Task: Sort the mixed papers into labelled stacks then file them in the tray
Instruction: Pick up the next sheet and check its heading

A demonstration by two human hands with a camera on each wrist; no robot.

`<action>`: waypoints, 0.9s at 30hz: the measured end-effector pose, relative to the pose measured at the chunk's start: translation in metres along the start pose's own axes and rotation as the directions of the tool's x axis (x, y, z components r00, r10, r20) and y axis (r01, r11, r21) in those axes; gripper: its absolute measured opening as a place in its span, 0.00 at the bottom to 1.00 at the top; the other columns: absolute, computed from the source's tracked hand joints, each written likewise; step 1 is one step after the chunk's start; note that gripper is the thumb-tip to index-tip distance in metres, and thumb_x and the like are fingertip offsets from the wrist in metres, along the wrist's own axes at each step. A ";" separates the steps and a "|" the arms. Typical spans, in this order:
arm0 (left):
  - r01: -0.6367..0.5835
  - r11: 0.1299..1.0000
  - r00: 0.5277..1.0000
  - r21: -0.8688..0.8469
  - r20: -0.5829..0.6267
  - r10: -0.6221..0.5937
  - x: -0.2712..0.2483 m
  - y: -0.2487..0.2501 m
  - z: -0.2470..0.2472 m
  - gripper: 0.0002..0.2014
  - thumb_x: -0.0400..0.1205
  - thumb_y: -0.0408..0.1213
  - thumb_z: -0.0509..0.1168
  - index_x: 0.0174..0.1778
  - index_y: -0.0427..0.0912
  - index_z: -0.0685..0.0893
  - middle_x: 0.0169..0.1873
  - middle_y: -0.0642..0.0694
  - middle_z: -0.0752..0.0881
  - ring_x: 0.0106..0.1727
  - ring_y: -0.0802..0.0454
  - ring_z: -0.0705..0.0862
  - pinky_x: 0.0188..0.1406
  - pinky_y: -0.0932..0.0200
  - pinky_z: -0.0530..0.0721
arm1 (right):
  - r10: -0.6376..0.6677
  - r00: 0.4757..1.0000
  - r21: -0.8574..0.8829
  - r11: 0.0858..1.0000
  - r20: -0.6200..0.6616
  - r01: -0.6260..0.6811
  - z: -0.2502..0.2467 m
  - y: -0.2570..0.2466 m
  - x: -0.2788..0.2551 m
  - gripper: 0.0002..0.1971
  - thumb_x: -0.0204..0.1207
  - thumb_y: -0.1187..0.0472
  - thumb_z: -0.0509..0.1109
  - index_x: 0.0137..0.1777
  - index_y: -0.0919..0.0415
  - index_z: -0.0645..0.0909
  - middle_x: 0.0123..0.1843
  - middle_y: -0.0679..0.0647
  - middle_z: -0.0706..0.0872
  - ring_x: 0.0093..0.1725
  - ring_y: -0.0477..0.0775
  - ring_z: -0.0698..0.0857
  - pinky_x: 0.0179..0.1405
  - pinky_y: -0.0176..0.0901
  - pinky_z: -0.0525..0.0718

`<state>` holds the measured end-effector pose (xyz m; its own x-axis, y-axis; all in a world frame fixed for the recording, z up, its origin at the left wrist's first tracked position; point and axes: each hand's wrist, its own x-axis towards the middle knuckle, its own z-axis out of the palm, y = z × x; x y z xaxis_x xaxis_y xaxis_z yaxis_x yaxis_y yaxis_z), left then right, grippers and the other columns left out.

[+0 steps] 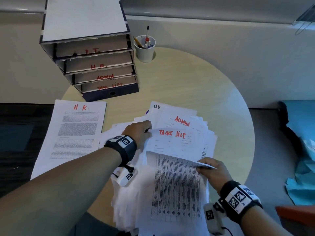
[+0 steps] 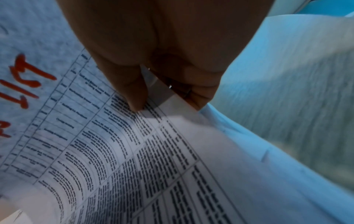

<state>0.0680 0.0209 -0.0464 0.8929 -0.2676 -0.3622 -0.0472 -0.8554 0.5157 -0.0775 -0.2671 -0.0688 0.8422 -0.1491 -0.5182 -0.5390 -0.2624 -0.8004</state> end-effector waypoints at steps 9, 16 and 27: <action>-0.188 0.954 0.982 0.232 0.066 0.178 -0.016 -0.016 -0.017 0.18 0.88 0.54 0.49 0.41 0.49 0.77 0.39 0.49 0.83 0.45 0.43 0.81 0.44 0.51 0.79 | -0.097 0.984 0.049 0.993 -0.146 0.105 0.006 -0.028 0.002 0.22 0.72 0.73 0.78 0.57 0.45 0.83 0.57 0.39 0.87 0.55 0.42 0.85 0.49 0.29 0.82; -0.342 0.940 0.939 -0.020 0.031 0.342 -0.031 -0.021 -0.008 0.17 0.90 0.42 0.55 0.72 0.47 0.80 0.65 0.47 0.84 0.62 0.48 0.81 0.61 0.57 0.77 | -0.193 0.967 0.053 0.977 -0.167 0.204 0.005 -0.046 0.012 0.18 0.73 0.72 0.77 0.45 0.43 0.90 0.40 0.39 0.93 0.50 0.53 0.91 0.49 0.35 0.87; 0.015 0.929 0.988 -0.370 0.148 0.043 -0.026 -0.013 0.024 0.15 0.76 0.21 0.70 0.51 0.45 0.88 0.41 0.56 0.83 0.40 0.59 0.81 0.41 0.69 0.78 | -0.070 0.950 0.385 0.921 0.303 -0.055 -0.026 -0.022 -0.025 0.34 0.37 0.55 0.94 0.38 0.77 0.86 0.43 0.72 0.88 0.46 0.69 0.87 0.49 0.52 0.87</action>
<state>0.0346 0.0288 -0.0622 0.8141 -0.3667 -0.4503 0.1354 -0.6342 0.7612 -0.0862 -0.2821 -0.0301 0.8333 0.1656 -0.5275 -0.5489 0.1333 -0.8252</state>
